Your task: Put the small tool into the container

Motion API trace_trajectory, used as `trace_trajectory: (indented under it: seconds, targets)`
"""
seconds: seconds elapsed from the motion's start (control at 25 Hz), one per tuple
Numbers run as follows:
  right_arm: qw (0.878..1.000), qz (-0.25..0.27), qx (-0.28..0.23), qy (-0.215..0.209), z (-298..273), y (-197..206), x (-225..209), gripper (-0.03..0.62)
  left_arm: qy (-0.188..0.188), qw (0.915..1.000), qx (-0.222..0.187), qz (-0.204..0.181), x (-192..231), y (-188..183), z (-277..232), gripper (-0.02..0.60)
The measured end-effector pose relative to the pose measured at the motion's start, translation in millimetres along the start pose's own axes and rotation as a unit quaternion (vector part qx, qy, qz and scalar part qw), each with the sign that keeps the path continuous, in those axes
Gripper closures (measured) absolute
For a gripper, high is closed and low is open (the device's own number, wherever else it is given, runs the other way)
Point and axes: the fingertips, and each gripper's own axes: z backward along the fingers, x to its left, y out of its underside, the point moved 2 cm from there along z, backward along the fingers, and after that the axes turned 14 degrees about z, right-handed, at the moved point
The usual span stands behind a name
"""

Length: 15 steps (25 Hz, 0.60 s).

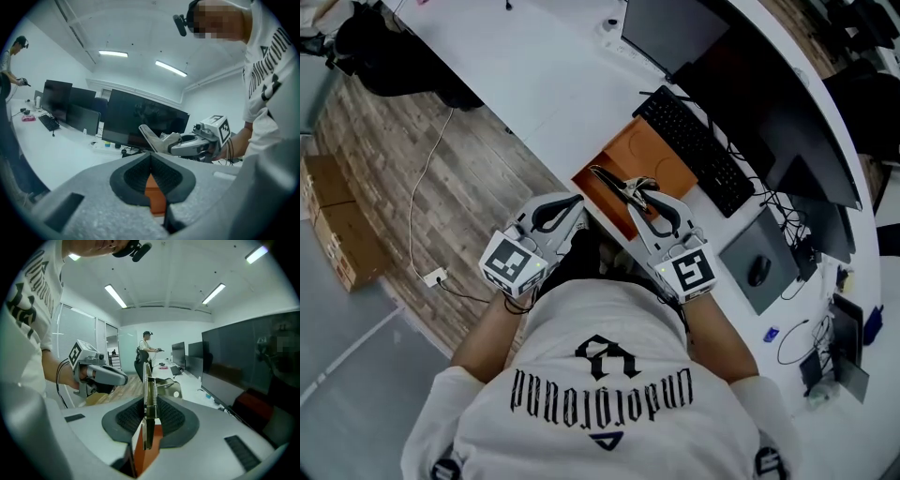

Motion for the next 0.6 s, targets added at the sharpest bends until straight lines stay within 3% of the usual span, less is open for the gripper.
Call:
trace_trajectory:
  seconds: [0.6]
  targets:
    - [0.993, -0.039, 0.107, -0.03, -51, 107, 22, 0.507, 0.008, 0.9977, 0.058, 0.035, 58, 55, -29, 0.568]
